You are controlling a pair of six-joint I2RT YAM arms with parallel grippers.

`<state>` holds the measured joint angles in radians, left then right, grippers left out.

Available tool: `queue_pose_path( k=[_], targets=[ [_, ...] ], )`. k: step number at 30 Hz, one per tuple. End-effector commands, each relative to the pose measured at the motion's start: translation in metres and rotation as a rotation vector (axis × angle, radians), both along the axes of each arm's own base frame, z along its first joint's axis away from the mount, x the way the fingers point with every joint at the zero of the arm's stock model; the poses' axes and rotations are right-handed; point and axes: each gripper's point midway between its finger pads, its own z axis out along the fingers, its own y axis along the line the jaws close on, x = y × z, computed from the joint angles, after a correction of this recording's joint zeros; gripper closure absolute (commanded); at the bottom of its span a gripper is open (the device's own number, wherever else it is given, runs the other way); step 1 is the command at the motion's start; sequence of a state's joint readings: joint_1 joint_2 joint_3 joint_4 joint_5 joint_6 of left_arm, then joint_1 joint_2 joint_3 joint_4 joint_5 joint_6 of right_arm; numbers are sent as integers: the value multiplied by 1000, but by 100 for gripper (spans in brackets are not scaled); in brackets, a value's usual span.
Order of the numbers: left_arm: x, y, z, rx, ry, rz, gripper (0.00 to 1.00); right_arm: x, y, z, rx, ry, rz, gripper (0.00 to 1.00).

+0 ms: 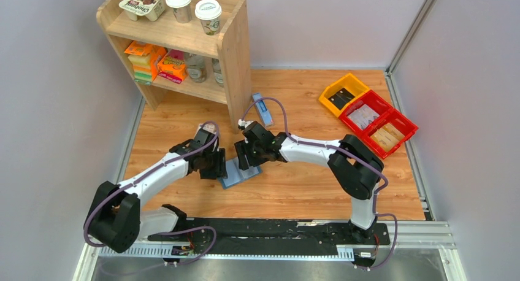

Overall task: Take the credit cards out of the card holder
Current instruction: Remove the credit card from the card holder.

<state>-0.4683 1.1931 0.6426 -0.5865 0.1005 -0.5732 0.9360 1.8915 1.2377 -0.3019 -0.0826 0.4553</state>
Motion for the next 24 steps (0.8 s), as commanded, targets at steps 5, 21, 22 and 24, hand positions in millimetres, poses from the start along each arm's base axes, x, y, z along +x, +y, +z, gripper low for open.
queue_pose_path(
  k=[5, 21, 22, 24],
  targets=[
    [-1, -1, -15, -1, 44, 20, 50, 4, 7, 3, -6, -43, 20, 37],
    [-3, -10, -23, -39, 70, 5, 65, -15, 27, 13, 117, 30, 109, 49],
    [-4, -10, -24, -40, 72, 7, 65, -17, 30, 16, 136, 36, 122, 50],
    [-3, -11, -23, -46, 70, 9, 66, -21, 34, 18, 165, 54, 136, 50]
  ],
)
